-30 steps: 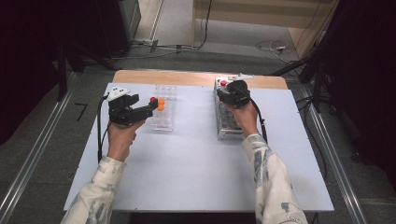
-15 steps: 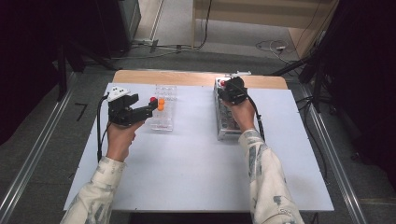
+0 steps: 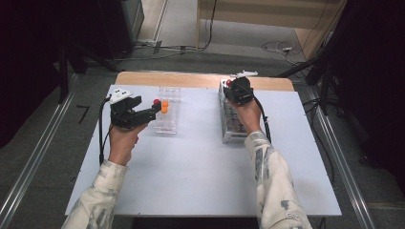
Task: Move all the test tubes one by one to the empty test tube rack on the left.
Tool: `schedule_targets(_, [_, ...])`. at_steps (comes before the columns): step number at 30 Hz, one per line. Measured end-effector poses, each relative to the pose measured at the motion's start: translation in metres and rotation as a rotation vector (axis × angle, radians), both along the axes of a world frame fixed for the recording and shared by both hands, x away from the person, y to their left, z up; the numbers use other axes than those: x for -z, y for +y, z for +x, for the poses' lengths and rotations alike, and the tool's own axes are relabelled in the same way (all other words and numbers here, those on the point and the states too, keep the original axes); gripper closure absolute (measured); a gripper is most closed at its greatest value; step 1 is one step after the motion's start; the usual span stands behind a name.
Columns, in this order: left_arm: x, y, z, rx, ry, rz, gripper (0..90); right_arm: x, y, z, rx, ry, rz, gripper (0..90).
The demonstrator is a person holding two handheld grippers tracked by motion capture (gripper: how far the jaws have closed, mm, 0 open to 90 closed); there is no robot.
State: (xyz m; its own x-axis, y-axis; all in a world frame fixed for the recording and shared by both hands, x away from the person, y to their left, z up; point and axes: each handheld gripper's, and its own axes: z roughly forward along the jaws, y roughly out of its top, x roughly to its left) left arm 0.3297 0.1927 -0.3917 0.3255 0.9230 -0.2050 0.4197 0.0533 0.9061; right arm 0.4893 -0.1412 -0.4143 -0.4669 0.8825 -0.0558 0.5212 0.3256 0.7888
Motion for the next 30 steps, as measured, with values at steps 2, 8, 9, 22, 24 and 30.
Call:
schedule_targets(2, [0.0,0.0,0.0,-0.001,0.001,0.003,21.5,-0.006,-0.001,-0.002,-0.003,-0.016,0.01,71.2])
schedule_targets(8, [0.0,-0.001,0.0,0.002,0.0,0.007,21.0,-0.024,-0.004,-0.009,-0.006,-0.054,0.023,71.3])
schedule_targets(9, [0.0,-0.001,0.0,0.002,0.001,0.006,20.7,-0.027,-0.005,-0.01,-0.004,-0.061,0.024,71.3])
schedule_targets(22, [0.0,-0.003,0.0,-0.016,0.029,0.032,12.2,-0.055,-0.002,-0.048,-0.132,-0.092,0.057,71.2])
schedule_targets(24, [0.0,-0.005,-0.001,-0.013,0.027,0.035,12.1,-0.054,0.003,-0.057,-0.164,-0.086,0.052,71.2])
schedule_targets(30, [-0.006,-0.013,-0.008,0.015,-0.009,0.036,14.2,-0.048,0.02,-0.082,-0.273,-0.067,0.054,71.2])
